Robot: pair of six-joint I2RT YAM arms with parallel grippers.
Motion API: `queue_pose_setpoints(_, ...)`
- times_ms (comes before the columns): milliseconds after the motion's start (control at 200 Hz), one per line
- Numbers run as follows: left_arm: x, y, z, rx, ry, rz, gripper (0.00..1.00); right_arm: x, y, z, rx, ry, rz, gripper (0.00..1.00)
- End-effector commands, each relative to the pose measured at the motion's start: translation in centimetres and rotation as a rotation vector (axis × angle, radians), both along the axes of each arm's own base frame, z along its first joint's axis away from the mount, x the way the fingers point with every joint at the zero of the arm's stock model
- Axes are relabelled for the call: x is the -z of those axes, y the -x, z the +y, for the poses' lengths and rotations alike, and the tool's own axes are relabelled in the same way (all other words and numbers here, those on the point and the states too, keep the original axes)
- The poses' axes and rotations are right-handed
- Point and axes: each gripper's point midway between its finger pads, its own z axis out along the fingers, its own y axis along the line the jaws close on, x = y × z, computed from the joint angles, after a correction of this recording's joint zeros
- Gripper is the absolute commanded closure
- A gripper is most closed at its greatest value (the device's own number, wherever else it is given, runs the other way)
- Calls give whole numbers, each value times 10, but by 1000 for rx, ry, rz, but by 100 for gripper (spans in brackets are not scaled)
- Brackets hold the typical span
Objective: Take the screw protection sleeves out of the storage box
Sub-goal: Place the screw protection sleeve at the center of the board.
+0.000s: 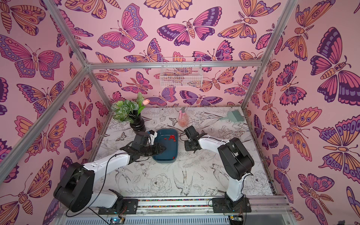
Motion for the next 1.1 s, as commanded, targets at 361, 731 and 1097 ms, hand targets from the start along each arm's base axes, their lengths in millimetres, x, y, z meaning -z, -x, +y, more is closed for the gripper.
queue_pose_setpoints(361,-3,-1,-2,-1,-5,-2,59,-14,-5,1,13,-15,-19,75)
queue_pose_setpoints(731,-16,-9,-4,10,-24,-33,59,-73,-1,-10,20,-40,-114,66)
queue_pose_setpoints(1097,-36,-46,-7,8,-122,-110,61,-142,23,-37,43,-84,-238,63)
